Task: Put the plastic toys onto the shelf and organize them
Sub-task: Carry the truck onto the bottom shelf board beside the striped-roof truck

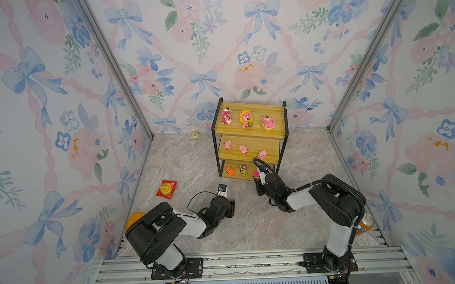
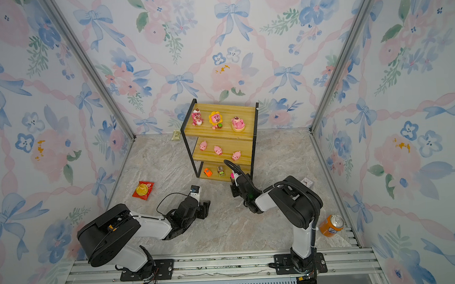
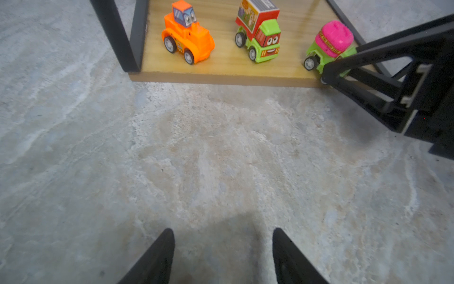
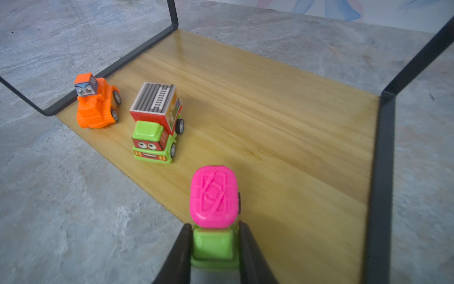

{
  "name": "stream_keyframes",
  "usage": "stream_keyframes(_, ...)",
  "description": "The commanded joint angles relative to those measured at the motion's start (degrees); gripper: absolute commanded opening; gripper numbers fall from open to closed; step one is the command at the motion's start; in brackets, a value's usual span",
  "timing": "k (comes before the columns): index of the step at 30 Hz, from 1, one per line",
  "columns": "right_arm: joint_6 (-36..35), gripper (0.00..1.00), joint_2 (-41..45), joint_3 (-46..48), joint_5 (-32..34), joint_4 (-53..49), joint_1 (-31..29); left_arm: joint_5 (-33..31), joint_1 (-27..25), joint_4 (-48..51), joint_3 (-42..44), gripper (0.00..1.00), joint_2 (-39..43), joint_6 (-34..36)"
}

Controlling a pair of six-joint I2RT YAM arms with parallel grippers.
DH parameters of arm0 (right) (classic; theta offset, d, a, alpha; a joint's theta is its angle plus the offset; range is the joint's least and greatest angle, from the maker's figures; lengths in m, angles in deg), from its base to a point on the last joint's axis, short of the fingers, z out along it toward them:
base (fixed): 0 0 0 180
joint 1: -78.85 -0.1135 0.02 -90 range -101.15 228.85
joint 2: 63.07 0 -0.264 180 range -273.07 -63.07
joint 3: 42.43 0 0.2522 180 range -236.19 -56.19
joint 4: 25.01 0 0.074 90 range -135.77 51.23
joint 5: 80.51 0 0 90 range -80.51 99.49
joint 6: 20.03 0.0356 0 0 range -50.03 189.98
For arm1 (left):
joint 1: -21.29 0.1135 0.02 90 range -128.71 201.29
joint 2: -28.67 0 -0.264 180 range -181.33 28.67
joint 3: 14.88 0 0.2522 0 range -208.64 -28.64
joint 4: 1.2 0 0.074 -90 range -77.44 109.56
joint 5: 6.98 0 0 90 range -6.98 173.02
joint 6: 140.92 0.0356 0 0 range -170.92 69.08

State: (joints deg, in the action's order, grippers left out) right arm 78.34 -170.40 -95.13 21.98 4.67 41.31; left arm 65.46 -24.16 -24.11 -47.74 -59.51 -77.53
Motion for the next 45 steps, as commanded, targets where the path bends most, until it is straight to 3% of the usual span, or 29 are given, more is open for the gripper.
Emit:
stream_keyframes(1,1.59,0.19,1.84,1.23,0.34,-1.45,0.96,-0.49,-0.14,1.9,0.72,0.65,0.74,0.33)
stream_keyframes(45,5.24,0.19,-1.03,-2.71,-0.21,-9.56,0.54,-0.72,-0.16,1.95,1.16,0.65,1.85,0.34)
